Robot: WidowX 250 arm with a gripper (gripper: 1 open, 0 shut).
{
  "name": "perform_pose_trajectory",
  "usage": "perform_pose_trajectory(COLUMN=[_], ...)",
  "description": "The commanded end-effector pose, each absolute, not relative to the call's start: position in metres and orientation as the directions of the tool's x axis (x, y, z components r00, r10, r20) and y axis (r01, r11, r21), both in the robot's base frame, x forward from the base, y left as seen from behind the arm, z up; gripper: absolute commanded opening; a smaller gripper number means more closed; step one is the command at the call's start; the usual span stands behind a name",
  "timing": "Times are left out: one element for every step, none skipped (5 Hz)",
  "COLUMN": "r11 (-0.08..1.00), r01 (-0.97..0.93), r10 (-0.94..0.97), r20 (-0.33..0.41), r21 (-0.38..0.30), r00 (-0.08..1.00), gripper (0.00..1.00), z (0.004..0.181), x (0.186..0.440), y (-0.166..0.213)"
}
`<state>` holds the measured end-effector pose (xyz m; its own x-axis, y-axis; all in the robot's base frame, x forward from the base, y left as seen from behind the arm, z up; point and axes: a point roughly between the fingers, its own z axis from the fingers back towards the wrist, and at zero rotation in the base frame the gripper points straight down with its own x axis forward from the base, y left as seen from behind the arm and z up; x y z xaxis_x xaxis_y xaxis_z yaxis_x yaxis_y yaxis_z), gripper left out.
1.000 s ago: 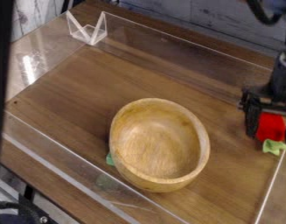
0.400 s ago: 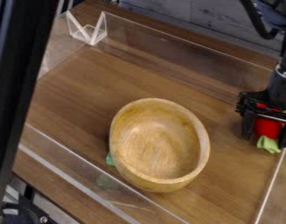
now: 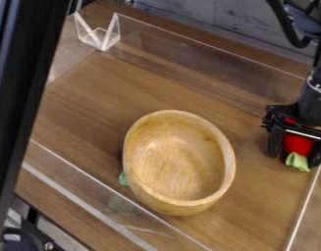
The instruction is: Put the green block in the brown bowl
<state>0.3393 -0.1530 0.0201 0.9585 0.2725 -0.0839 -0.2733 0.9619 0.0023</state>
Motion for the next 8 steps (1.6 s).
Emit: perform_pose_trajectory(r11=[0.962,0.95,0.937,0.947,0.956,0.93,0.926,0.922], r01=[-0.274,-0.311,-0.348,-0.318,-0.286,-0.361,-0.368,-0.375], r10=[0.274,0.311,0.349,0.32,0.29,0.365,0.373,0.38], r20=[-0.055,-0.054,-0.054,-0.054,-0.054,-0.057,-0.059,-0.038], r21=[-0.001,0.015,0.03,0.049,0.068,0.071,0.084,0.091], r00=[0.96,0.949,0.936,0.946,0.956,0.929,0.926,0.924], gripper=[1.0,1.0,1.0,1.0,1.0,0.0,0.0,0.0], z=[0.03,0.032,0.035,0.036,0.036,0.037,0.044,0.071], x=[0.343,0.338,0.333,0.33,0.327,0.326,0.331,0.334], y=[-0.158,-0.154,-0.15,-0.148,-0.146,-0.144,-0.151,-0.156])
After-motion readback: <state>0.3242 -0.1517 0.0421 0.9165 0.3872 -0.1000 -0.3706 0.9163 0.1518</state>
